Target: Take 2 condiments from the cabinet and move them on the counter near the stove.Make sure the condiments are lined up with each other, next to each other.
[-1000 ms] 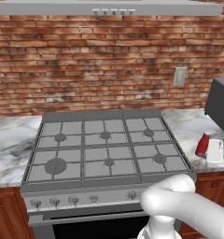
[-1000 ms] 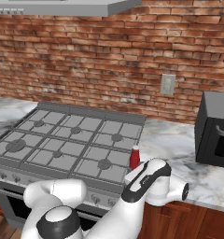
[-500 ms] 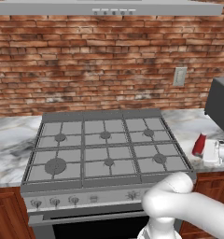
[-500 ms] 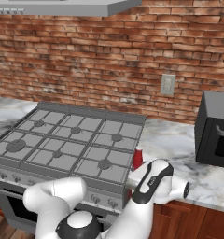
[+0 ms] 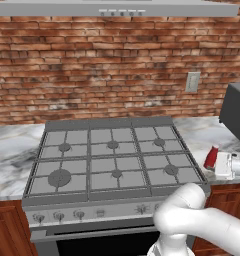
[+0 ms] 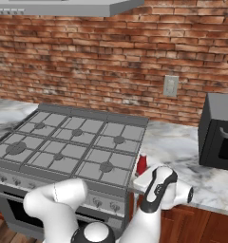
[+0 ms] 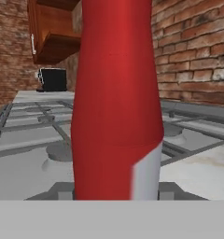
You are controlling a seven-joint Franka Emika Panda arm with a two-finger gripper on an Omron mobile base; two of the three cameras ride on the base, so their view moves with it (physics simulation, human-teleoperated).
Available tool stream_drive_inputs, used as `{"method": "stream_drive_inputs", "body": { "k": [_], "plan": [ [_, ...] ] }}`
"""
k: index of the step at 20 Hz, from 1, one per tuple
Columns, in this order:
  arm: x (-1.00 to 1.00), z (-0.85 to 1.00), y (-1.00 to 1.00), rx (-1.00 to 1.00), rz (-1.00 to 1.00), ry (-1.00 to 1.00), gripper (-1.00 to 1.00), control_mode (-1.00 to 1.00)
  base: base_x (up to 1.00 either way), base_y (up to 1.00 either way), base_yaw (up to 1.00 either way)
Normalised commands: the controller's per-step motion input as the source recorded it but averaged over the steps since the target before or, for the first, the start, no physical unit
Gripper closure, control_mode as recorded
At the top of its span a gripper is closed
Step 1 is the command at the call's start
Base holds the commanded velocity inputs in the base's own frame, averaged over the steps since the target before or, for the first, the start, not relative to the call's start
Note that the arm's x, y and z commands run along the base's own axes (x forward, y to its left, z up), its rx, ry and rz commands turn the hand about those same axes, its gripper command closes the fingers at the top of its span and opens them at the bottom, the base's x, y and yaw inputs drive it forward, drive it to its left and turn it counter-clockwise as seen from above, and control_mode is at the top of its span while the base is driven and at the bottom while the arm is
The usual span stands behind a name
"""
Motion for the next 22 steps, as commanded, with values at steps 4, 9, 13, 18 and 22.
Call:
{"method": "stream_drive_inputs", "body": {
  "k": [4, 9, 13, 18, 22],
  "plan": [
    [0.26, -0.24, -0.07, 0.0, 0.03, -0.04, 1.0, -1.0, 0.0, 0.0, 0.0],
    [0.28, -0.17, -0.1, 0.0, 0.02, -0.01, 1.0, -1.0, 0.0, 0.0, 0.0],
    [0.14, -0.17, -0.06, 0.0, 0.01, 0.0, 1.0, -1.0, 0.0, 0.0, 0.0],
    [0.0, -0.22, 0.0, 0.0, 0.01, 0.0, 1.0, -1.0, 0.0, 0.0, 0.0],
    [0.0, -0.28, 0.0, 0.0, 0.02, 0.0, -1.0, -1.0, 0.0, 0.0, 0.0]
  ]
}}
